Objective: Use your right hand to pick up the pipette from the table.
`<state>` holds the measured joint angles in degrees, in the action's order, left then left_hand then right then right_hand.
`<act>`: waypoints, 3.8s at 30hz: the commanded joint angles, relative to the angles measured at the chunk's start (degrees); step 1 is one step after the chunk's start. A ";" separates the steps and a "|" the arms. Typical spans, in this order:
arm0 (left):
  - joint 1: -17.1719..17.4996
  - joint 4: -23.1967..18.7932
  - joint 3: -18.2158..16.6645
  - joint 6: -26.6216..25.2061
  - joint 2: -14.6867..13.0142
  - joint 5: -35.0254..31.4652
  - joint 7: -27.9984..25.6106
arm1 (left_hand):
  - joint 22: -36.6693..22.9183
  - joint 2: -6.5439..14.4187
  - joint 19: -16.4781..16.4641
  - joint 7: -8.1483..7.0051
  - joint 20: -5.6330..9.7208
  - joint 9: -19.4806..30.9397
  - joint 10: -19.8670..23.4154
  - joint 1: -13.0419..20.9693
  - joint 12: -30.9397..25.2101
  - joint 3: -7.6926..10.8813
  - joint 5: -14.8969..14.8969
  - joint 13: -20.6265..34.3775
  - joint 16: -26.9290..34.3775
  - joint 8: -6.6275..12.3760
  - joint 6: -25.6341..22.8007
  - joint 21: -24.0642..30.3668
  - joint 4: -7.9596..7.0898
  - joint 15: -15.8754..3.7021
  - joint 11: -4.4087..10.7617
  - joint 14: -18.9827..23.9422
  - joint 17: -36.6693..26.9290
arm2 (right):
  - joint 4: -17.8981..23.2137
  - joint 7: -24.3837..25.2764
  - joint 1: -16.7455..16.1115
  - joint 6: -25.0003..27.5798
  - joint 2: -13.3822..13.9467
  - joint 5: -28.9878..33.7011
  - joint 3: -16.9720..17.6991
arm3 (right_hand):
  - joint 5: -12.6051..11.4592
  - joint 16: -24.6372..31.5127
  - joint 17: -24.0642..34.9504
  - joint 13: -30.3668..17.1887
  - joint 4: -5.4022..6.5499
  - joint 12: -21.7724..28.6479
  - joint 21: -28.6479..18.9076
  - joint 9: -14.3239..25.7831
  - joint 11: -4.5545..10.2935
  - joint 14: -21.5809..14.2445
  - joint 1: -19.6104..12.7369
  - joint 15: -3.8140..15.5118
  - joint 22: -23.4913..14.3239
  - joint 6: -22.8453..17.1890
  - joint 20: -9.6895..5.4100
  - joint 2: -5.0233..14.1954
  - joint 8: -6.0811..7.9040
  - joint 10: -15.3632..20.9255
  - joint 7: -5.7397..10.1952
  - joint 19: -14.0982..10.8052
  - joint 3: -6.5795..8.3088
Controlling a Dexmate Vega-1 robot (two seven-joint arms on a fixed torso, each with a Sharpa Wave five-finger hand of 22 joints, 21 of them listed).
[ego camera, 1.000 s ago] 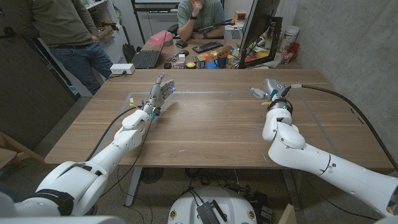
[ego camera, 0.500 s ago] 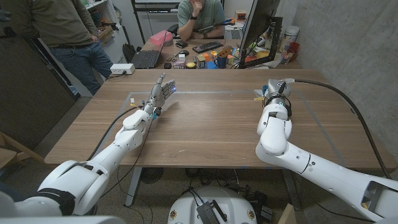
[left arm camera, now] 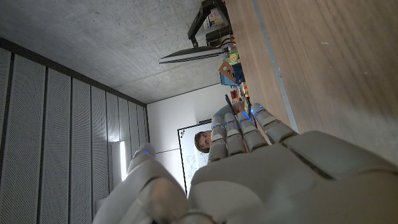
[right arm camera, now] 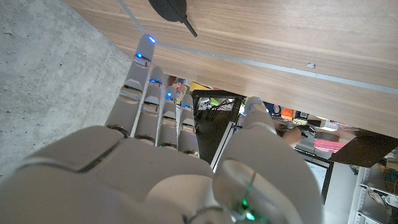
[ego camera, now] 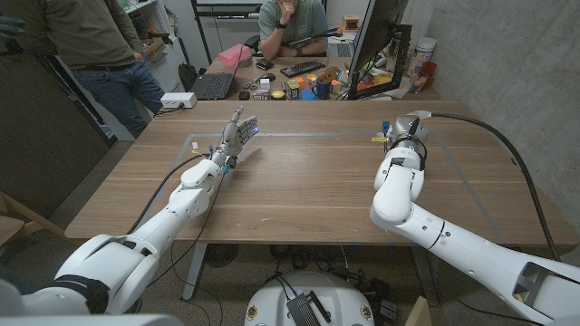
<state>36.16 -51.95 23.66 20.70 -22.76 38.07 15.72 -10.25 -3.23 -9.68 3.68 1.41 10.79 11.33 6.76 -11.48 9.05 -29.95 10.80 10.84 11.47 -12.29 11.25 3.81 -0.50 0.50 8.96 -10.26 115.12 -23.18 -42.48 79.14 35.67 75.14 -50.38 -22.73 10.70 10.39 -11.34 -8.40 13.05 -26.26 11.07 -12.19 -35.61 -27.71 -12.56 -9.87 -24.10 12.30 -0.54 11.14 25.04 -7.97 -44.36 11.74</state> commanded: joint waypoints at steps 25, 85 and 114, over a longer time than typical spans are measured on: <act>3.67 -7.33 0.30 -2.49 -1.36 -0.72 -5.18 | -0.19 0.32 -0.25 -0.19 -0.61 0.08 0.69 0.46 -0.27 -0.51 -0.20 0.12 0.27 0.19 -0.63 0.30 -0.01 0.04 -0.01 0.61 -0.34 | -1.07 -2.70 2.45 -3.15 6.83 -10.02 2.55 | -0.49 -0.54 0.18 -0.22 0.87 -1.22 5.28 0.19 0.12 6.87 0.62 -0.14 -0.24 4.24 0.26 -2.91 -0.01 -4.46 4.29 2.94 -1.55; 1.92 -7.11 2.29 -5.56 -0.11 -2.44 -7.66 | -0.20 0.57 -0.13 -0.17 -0.69 0.09 0.71 0.42 -0.19 -1.09 -0.14 0.13 0.27 0.12 -0.80 0.29 0.02 0.14 0.09 0.75 -0.35 | -5.73 28.19 12.07 -2.42 15.68 -58.14 -4.39 | -1.77 -0.67 0.14 -0.26 1.25 -1.36 11.05 0.10 0.16 14.16 0.21 -0.03 -0.41 7.29 0.35 -2.80 0.03 -8.02 4.27 7.91 -2.36; -1.18 -0.82 2.86 -4.41 2.21 -2.81 -5.67 | -0.21 0.70 -0.09 -0.28 -0.86 0.10 0.62 0.42 -0.14 -1.36 -0.13 0.13 0.27 0.07 -0.77 0.30 0.03 0.40 0.17 0.80 -0.36 | -10.53 32.61 14.52 -4.49 14.44 -66.09 -6.57 | -2.26 0.11 0.23 -0.27 1.41 -0.99 11.26 0.09 0.14 13.15 -0.11 0.46 -0.64 7.18 0.14 -1.80 0.25 -8.04 4.41 6.55 -2.00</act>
<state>35.83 -54.18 26.30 16.15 -21.14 35.53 9.81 -10.24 -2.92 -9.59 3.37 0.92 10.78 11.83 7.06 -11.48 7.88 -29.95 10.79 10.83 11.47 -12.59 11.25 3.86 -0.31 0.61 9.14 -10.53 106.08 7.52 -28.18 76.25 50.33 11.85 -56.96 -24.59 10.41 10.55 -11.32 -7.17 11.65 -14.83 11.05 -12.29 -21.80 -27.64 -12.16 -10.28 -16.78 12.64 -3.15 11.09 16.95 -3.69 -36.83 9.40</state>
